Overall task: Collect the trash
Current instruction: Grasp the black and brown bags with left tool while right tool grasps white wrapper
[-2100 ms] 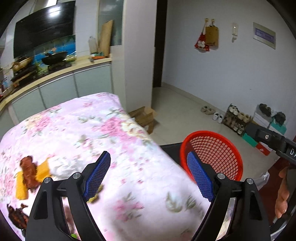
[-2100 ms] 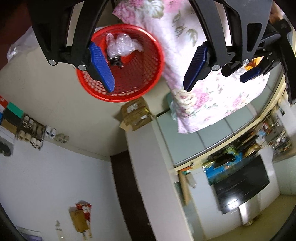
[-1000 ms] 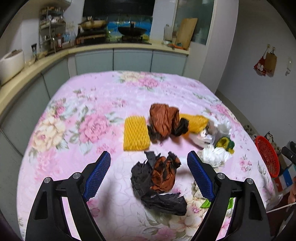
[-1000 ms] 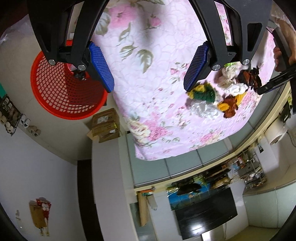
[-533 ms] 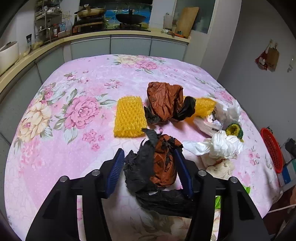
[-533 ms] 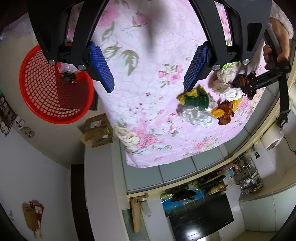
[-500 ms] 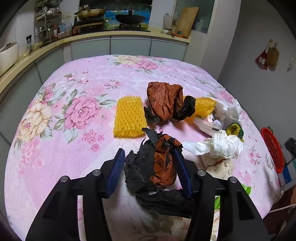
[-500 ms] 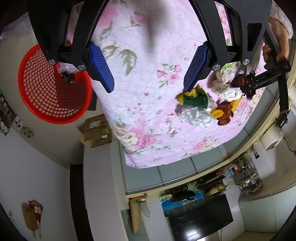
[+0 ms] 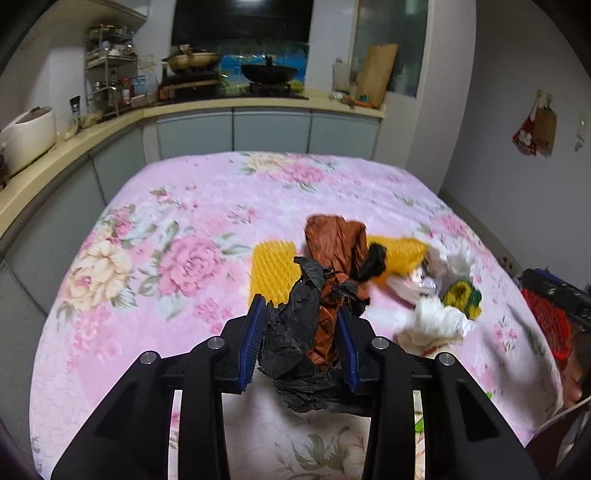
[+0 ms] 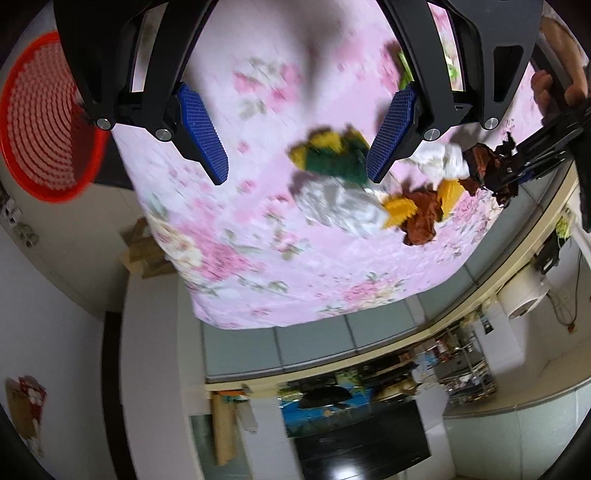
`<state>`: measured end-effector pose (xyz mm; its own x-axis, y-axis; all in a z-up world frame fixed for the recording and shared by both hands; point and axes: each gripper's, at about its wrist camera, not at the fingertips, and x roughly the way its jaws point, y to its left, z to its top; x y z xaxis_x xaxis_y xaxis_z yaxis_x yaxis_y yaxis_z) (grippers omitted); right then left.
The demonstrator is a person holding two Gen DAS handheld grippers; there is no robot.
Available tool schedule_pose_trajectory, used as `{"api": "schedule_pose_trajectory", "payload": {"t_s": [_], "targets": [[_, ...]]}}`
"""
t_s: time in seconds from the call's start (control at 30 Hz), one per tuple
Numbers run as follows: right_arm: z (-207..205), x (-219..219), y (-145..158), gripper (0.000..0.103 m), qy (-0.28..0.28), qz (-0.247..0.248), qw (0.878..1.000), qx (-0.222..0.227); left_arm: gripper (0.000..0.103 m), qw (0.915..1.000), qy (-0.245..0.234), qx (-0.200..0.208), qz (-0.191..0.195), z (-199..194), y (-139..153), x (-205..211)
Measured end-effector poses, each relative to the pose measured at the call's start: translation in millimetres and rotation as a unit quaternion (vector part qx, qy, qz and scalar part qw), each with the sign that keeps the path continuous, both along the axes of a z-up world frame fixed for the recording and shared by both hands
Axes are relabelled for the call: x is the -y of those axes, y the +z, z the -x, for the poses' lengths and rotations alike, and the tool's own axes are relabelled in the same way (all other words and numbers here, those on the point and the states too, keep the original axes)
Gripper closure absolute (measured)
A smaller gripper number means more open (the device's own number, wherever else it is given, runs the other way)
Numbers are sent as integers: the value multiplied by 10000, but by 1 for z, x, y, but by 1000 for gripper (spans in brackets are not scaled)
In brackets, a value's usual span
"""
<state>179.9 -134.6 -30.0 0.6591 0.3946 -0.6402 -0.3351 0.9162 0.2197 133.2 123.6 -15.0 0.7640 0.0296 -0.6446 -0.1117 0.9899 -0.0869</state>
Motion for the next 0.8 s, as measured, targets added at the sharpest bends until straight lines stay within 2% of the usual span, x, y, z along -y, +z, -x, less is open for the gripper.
{"api": "schedule_pose_trajectory", "payload": {"t_s": [0.13,0.4,0.43,0.5,0.6,0.7,0.8], "targets": [[-16,-26,-4,28,306,30,9995,20,68,9997,175,154,82,3,8,-10],[-37,-60,-17,30,609,247,9978,-78,68,9998,68,131,94,2,7,-8],[-37,-61,-17,33,612,274,9977,-57,68,9999,54,130,90,2,7,-8],[-39,-63,-19,47,668,330,9972,-96,68,9999,44,138,84,3,7,-8],[-43,-62,-21,73,709,349,9967,-177,68,9999,40,140,88,3,7,-8],[-43,-57,-19,86,706,330,9968,-188,68,9998,40,143,93,4,8,-7],[-40,-49,-11,90,661,236,9975,-93,68,9998,29,163,87,4,9,-5]]}}
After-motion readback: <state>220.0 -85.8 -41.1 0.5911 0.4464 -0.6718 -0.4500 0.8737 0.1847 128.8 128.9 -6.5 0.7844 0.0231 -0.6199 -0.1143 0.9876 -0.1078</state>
